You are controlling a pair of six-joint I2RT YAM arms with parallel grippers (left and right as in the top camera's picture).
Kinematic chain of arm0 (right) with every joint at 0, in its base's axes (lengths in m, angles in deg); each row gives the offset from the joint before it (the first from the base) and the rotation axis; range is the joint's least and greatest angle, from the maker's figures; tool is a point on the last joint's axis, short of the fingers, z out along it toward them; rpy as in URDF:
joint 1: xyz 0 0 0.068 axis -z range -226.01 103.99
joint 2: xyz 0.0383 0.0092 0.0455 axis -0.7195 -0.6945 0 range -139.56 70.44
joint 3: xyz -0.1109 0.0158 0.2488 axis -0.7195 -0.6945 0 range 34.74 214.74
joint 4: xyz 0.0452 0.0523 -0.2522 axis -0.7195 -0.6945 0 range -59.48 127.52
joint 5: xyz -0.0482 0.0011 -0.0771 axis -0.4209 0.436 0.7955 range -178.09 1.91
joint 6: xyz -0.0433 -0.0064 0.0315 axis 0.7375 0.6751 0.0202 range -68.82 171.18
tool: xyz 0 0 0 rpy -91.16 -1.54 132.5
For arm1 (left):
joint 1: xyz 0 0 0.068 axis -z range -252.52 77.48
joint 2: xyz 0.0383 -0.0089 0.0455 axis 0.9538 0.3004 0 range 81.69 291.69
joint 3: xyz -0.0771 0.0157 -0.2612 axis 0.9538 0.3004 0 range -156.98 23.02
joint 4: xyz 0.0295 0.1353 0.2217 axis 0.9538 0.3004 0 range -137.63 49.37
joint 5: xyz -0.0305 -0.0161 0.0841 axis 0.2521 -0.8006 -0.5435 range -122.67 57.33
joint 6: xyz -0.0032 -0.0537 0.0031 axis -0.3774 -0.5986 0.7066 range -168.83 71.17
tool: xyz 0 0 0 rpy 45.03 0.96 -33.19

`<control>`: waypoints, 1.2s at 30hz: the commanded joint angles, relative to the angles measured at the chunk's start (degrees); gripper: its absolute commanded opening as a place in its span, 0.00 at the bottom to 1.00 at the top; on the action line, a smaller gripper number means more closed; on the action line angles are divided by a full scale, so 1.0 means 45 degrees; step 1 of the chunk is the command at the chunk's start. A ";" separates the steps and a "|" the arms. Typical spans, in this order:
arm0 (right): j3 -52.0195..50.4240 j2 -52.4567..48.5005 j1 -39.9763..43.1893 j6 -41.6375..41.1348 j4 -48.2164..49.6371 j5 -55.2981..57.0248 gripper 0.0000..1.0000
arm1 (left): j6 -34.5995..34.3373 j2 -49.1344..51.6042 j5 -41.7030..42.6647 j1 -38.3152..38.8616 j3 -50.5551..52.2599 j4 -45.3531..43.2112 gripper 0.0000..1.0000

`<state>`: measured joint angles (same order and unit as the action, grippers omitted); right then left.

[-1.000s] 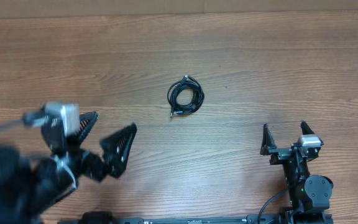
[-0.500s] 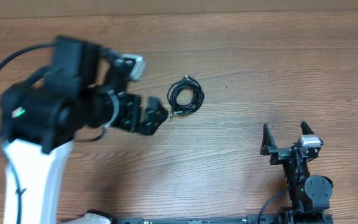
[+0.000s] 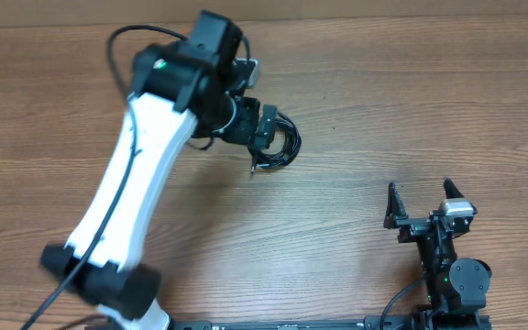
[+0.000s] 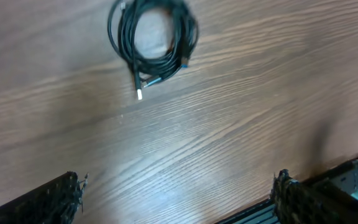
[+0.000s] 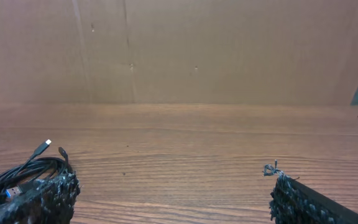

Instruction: Untangle cables

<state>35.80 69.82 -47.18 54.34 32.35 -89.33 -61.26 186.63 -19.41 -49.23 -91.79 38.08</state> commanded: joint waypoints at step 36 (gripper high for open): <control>-0.0131 0.0102 -0.0034 -0.0068 0.0073 0.0068 1.00 | -0.2535 0.6411 -0.2263 0.0034 -0.0151 -0.3521 0.56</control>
<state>35.80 69.82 -47.18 54.36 32.35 -89.31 -71.68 214.90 -28.73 -49.25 -91.81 22.78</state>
